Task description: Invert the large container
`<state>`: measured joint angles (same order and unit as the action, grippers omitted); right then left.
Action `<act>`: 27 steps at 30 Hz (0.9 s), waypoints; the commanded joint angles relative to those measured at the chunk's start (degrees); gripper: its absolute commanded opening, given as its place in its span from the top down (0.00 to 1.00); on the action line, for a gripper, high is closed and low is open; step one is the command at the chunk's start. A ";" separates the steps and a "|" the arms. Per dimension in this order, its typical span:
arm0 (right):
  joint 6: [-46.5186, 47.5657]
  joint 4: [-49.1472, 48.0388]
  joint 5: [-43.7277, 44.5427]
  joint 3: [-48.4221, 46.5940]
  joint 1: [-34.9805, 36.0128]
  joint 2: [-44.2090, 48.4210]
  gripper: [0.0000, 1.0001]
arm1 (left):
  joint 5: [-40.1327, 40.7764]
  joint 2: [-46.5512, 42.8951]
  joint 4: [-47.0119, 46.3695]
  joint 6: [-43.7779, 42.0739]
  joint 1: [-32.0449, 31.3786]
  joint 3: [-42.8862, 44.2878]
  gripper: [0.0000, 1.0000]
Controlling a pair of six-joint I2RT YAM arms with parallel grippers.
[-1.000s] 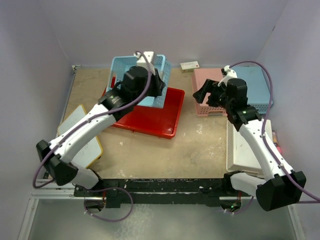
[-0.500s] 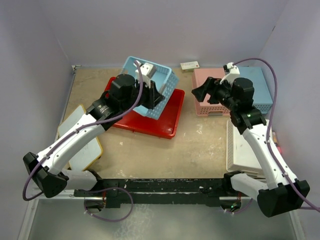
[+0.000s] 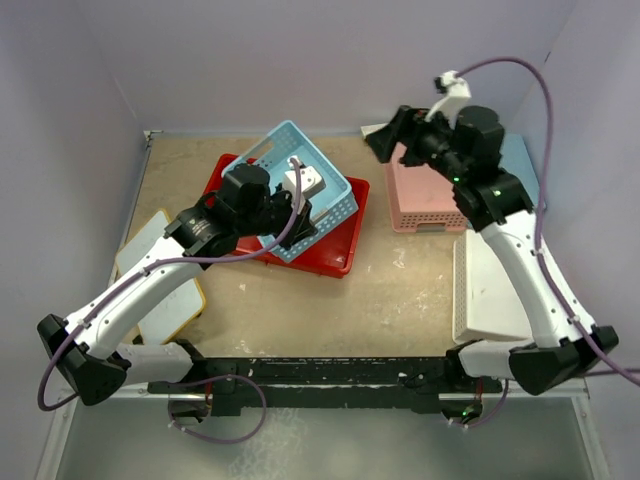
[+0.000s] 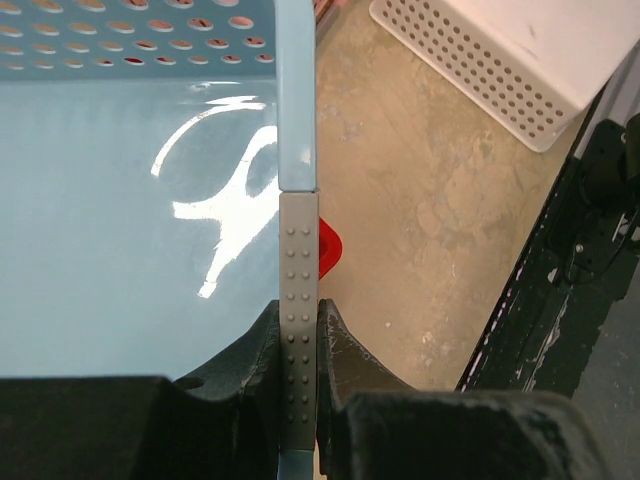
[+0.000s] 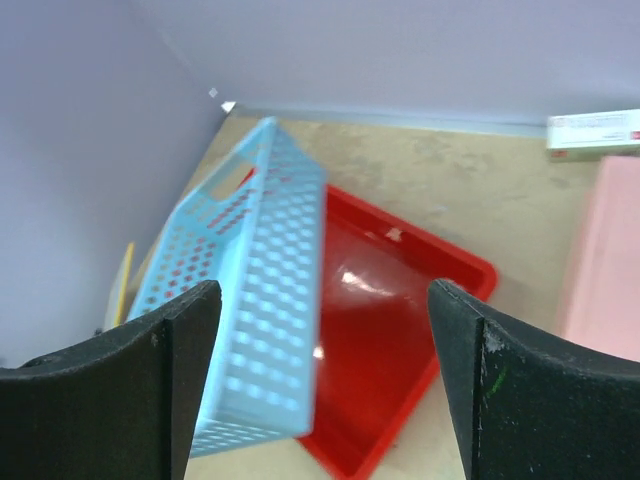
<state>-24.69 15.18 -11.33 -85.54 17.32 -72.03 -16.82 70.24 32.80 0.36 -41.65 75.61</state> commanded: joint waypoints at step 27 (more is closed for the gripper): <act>5.77 22.75 24.19 -17.73 19.88 -20.66 1.00 | 8.65 0.09 0.50 -1.28 -1.70 2.11 0.38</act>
<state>-18.79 39.94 7.35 -105.03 37.67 -98.70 -14.68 72.07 36.91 -3.60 -43.42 75.68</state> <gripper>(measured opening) 0.037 0.515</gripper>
